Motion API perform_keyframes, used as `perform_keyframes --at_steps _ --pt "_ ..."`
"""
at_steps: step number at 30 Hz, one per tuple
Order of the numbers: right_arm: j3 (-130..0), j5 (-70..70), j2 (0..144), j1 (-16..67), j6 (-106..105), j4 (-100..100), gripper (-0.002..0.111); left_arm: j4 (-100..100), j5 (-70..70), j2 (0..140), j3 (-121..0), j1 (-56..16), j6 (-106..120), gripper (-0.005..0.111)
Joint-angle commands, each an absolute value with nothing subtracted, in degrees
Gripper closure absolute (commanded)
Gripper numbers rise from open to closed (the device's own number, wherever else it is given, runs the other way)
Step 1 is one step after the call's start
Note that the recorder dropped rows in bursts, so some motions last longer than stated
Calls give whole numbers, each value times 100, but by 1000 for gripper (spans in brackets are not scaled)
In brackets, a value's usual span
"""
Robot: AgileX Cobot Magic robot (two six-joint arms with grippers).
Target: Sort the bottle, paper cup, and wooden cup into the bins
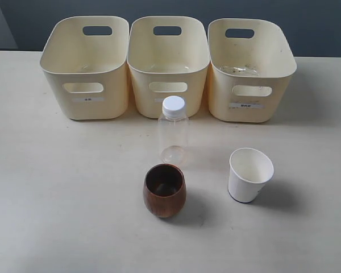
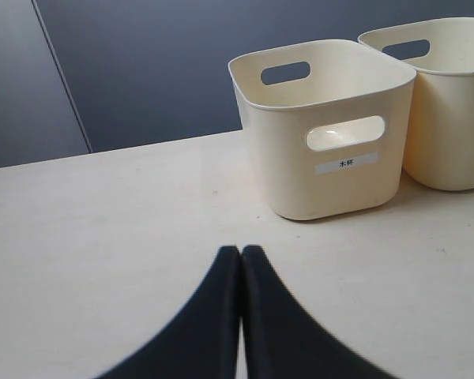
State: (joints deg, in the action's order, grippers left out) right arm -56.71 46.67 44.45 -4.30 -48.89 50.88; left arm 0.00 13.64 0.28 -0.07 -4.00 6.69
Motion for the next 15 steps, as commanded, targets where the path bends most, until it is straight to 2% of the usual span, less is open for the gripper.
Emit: perform_keyframes --at_steps 1,7,12,15 --pt "-5924 5163 5080 -455 -5694 5549 109 -38 1364 0 0 -420 658 107" --pt "-5999 5634 6087 -41 -5911 5321 109 -38 1364 0 0 -420 658 107" --pt "-5999 4857 6811 1117 -5733 4113 109 -38 1364 0 0 -420 658 107" --pt "-5999 4015 7224 2149 -5639 3512 109 -38 1364 0 0 -420 658 107"
